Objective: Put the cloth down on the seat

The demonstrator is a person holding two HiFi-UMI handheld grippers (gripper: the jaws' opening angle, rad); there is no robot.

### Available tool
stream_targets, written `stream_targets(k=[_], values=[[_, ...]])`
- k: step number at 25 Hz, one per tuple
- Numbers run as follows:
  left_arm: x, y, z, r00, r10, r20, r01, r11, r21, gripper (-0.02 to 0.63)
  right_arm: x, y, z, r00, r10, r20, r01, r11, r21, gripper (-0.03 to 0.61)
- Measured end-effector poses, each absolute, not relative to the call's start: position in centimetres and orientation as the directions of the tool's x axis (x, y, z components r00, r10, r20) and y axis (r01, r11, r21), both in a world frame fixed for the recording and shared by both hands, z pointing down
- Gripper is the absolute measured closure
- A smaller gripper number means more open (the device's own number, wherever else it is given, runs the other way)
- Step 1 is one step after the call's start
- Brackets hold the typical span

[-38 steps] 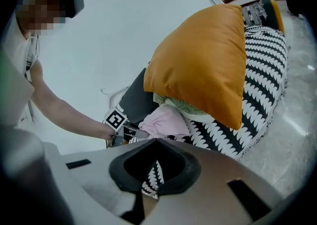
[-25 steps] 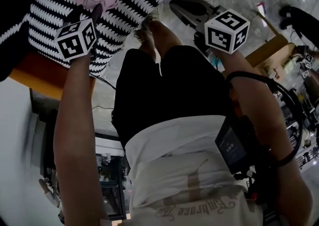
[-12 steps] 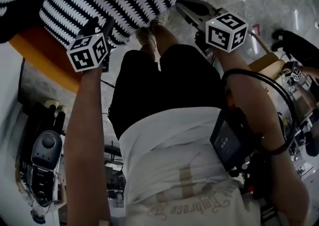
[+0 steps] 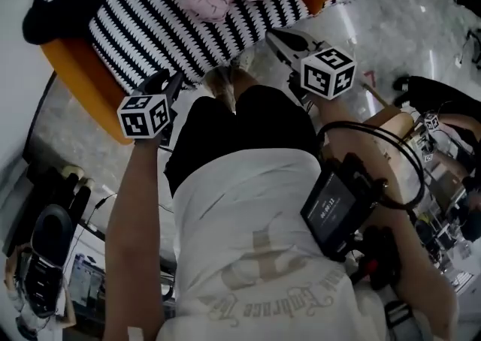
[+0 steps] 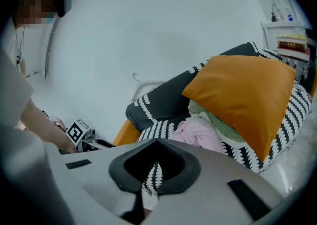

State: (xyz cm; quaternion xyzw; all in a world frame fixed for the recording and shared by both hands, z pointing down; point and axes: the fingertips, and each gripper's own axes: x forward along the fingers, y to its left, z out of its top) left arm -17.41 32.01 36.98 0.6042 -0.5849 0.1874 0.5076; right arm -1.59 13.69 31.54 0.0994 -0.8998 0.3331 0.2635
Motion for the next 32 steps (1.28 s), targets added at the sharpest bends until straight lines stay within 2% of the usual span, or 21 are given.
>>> stream_targets(k=[4,9,18,25,32], values=[[-18.5,32.4,34.1,0.242,-0.562,0.791,-0.892,0.192,0.41,0.5,-2.7,13.0,28.4,-0.845,-0.02,0.534,-0.342,0.788,-0.511,0.561],[-16.7,34.2,30.0,0.313,-0.619,0.72,-0.872,0.113,0.476,0.523,-3.4,14.6,24.4,-0.861,-0.041,0.507,-0.326,0.809,-0.489,0.561],[-17.0,33.4,24.1,0.269,-0.723,0.636,-0.88,0.083,0.467,0.588,-5.1,15.3,17.4,-0.91,-0.069,0.408,-0.273,0.841,-0.467,0.561],[-16.7,33.4,19.3,0.247,-0.786,0.566,-0.894,0.04,0.446,0.6,-4.4,16.4,12.6,-0.94,-0.097,0.328,-0.234,0.882,-0.41,0.561],[-16.9,32.9,17.1,0.232,-0.824,0.517,-0.909,0.006,0.417,0.601,-3.4,17.8,11.3,-0.944,-0.115,0.309,-0.227,0.907,-0.355,0.563]])
